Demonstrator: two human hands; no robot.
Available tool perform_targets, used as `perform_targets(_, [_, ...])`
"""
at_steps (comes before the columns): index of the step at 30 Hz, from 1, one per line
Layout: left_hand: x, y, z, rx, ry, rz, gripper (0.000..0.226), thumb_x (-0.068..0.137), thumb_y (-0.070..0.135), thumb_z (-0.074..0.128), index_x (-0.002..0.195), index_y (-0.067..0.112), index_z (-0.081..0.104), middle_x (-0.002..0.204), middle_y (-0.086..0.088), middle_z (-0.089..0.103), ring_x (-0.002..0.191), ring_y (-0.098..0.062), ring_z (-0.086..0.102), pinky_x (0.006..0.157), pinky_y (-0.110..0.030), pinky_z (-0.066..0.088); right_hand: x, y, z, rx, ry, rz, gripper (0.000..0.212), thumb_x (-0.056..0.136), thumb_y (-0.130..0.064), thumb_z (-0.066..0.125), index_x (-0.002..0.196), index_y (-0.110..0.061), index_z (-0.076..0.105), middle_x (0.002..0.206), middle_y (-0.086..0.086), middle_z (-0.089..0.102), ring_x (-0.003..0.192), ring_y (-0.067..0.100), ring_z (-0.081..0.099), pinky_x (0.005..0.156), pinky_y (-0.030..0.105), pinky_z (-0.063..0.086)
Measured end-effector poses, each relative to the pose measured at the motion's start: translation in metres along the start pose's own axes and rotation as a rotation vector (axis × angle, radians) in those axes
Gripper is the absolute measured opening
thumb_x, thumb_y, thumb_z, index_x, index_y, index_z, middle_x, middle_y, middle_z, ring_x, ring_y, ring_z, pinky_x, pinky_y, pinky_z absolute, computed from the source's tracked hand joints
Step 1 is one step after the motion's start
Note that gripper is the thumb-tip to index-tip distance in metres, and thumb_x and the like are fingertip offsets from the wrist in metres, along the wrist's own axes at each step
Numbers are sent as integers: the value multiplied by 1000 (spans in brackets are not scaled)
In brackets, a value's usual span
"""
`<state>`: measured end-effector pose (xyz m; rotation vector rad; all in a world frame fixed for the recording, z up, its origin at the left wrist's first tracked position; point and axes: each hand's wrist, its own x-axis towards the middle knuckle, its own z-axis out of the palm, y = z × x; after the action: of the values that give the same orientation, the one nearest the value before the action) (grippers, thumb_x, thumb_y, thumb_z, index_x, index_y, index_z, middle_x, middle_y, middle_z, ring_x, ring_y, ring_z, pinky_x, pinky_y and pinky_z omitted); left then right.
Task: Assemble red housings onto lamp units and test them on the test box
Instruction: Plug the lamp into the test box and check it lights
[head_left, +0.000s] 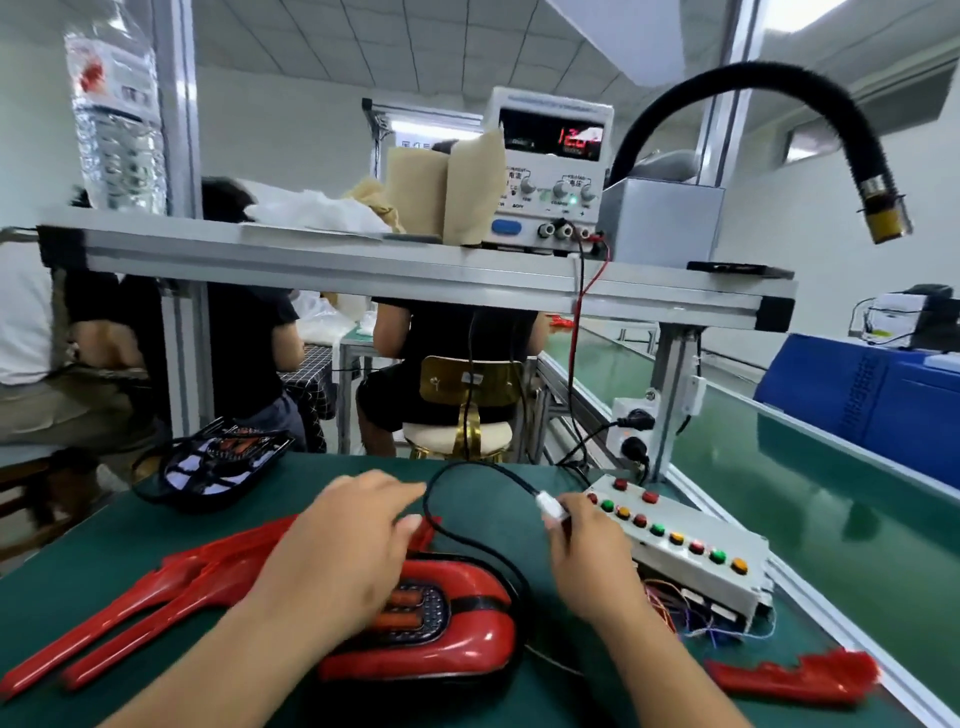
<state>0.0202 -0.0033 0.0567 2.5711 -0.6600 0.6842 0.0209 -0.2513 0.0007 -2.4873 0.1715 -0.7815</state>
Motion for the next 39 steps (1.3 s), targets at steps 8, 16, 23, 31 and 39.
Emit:
perform_targets(8, [82,47,61,215,-485,317,55,102,40,42,153,33,23,149,3,39,141,-21,27,120,-53,1,-9,3,-4,131,34,-281,17,99,-27,51,114,-23,57,91,-10,58,81,11,56,69,28,43])
perform_targets(16, [92,40,62,56,-477,449,27,101,39,47,125,35,59,82,18,44,98,-15,47,94,-37,41,-5,7,-3,51,21,-255,26,98,-43,51,123,-38,48,81,-2,68,73,19,62,63,34,49])
perform_targets(23, [99,20,45,5,-391,356,30,100,36,49,124,24,63,112,3,64,107,-16,54,94,-32,42,0,14,-8,10,-28,-47,59,87,-65,52,131,-26,44,94,-9,62,89,14,59,67,28,41])
perform_targets(31, [93,-12,22,-552,109,-34,7,101,28,49,107,28,52,86,12,65,75,-3,57,69,-26,41,4,-18,-15,-92,-238,-50,45,96,-48,51,130,-18,58,126,2,53,114,19,54,96,32,44])
perform_targets(39, [44,-52,0,-1396,591,-469,24,106,21,37,88,28,50,67,14,67,62,1,54,70,-28,36,-14,-48,-1,-1,-674,115,64,84,-76,43,118,-25,62,111,-3,62,101,16,58,81,29,44])
